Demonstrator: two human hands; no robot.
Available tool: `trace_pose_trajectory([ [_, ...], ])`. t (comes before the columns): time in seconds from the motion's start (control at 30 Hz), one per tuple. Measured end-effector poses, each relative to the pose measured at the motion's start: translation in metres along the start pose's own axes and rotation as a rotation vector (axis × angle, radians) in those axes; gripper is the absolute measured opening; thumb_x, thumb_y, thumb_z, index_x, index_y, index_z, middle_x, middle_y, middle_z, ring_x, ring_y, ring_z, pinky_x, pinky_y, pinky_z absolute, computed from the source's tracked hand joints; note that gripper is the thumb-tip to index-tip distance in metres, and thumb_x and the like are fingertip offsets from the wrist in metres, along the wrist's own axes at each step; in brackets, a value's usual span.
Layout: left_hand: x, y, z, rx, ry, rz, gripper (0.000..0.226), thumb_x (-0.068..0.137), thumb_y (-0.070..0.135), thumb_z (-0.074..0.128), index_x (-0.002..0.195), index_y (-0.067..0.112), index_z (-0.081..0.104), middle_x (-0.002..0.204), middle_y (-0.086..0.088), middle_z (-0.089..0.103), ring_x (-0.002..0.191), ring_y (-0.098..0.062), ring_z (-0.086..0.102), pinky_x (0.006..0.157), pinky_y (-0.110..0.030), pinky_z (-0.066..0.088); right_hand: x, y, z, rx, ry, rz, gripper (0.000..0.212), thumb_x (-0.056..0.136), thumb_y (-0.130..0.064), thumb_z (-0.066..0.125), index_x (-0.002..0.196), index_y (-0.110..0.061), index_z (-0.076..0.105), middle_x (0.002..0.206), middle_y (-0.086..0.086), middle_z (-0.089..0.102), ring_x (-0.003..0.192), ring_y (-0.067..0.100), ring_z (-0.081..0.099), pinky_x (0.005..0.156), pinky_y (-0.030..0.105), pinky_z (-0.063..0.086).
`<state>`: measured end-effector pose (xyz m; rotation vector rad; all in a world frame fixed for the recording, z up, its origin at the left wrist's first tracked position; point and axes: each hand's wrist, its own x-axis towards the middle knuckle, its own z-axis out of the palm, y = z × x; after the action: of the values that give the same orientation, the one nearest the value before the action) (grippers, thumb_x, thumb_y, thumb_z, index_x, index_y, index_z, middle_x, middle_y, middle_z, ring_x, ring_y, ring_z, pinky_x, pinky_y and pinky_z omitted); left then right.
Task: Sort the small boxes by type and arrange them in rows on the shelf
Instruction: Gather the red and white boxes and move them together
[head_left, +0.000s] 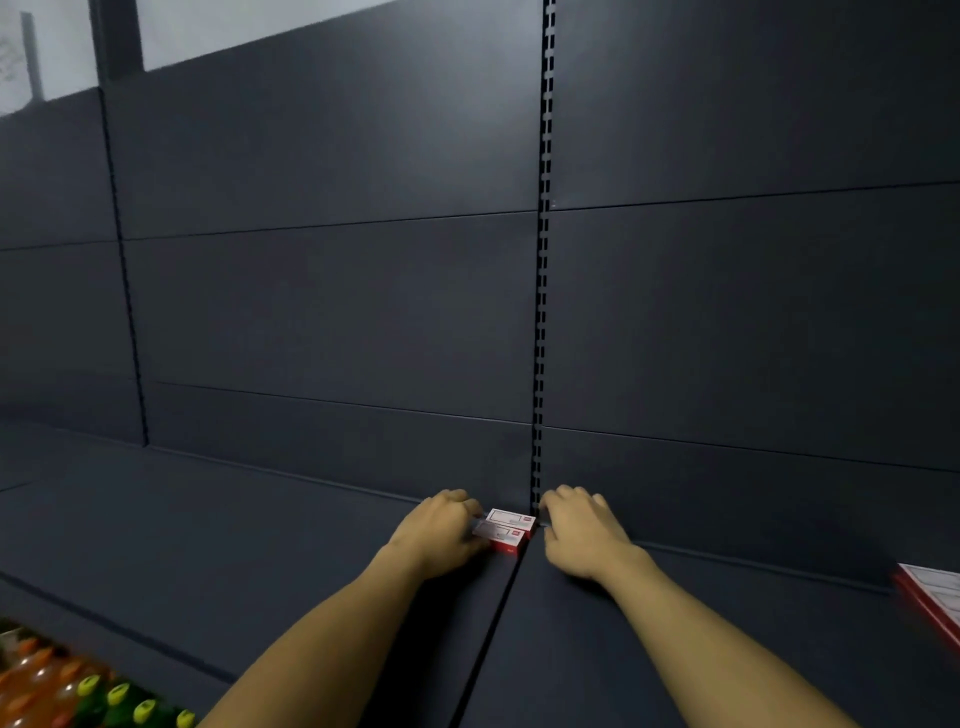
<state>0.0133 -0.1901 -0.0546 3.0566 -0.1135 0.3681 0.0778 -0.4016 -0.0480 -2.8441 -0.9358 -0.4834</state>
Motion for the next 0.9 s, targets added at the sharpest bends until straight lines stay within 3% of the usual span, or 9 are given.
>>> trace_pose_trajectory([
  [0.13, 0.011, 0.002, 0.011, -0.108, 0.073, 0.051, 0.042, 0.094, 0.039, 0.060, 0.129, 0.015, 0.061, 0.124, 0.000, 0.058, 0.114, -0.019, 0.055, 0.098, -0.034, 0.046, 0.007, 0.000, 0.012, 0.055, -0.006, 0.051, 0.034, 0.089, -0.018, 0.050, 0.122, -0.014, 0.055, 0.123, 0.004, 0.055, 0.116, 0.024, 0.049, 0.100, 0.035, 0.037],
  [0.47, 0.030, -0.025, 0.035, -0.334, 0.159, 0.195, 0.044, 0.086, 0.044, 0.071, 0.119, 0.017, 0.064, 0.111, 0.008, 0.058, 0.097, -0.008, 0.057, 0.087, -0.022, 0.047, 0.018, -0.027, 0.037, 0.241, 0.137, 0.209, 0.045, 0.082, -0.015, 0.060, 0.127, -0.016, 0.056, 0.124, 0.000, 0.054, 0.115, 0.021, 0.048, 0.099, 0.032, 0.039],
  [0.6, 0.031, -0.039, 0.036, -0.413, 0.129, 0.254, 0.045, 0.085, 0.044, 0.073, 0.122, 0.019, 0.065, 0.112, 0.010, 0.058, 0.103, -0.005, 0.055, 0.092, -0.020, 0.045, 0.025, -0.025, 0.040, 0.278, 0.187, 0.257, 0.049, 0.080, -0.006, 0.057, 0.128, -0.015, 0.055, 0.125, -0.001, 0.055, 0.116, 0.020, 0.048, 0.102, 0.031, 0.039],
  [0.77, 0.035, -0.078, 0.029, -0.420, 0.072, 0.293, 0.050, 0.083, 0.050, 0.072, 0.129, 0.030, 0.064, 0.104, 0.014, 0.051, 0.094, 0.000, 0.053, 0.085, -0.013, 0.040, 0.025, -0.021, 0.040, 0.310, 0.230, 0.256, 0.054, 0.078, 0.003, 0.053, 0.129, -0.012, 0.055, 0.125, 0.002, 0.055, 0.118, 0.021, 0.047, 0.104, 0.032, 0.038],
  [0.9, 0.036, -0.098, 0.027, -0.442, 0.010, 0.257, 0.035, 0.080, 0.046, 0.079, 0.112, 0.034, 0.073, 0.101, 0.011, 0.051, 0.091, -0.001, 0.055, 0.079, -0.011, 0.041, 0.021, -0.024, 0.041, 0.281, 0.203, 0.221, 0.052, 0.081, 0.001, 0.052, 0.132, -0.012, 0.054, 0.127, 0.001, 0.053, 0.119, 0.020, 0.046, 0.106, 0.032, 0.037],
])
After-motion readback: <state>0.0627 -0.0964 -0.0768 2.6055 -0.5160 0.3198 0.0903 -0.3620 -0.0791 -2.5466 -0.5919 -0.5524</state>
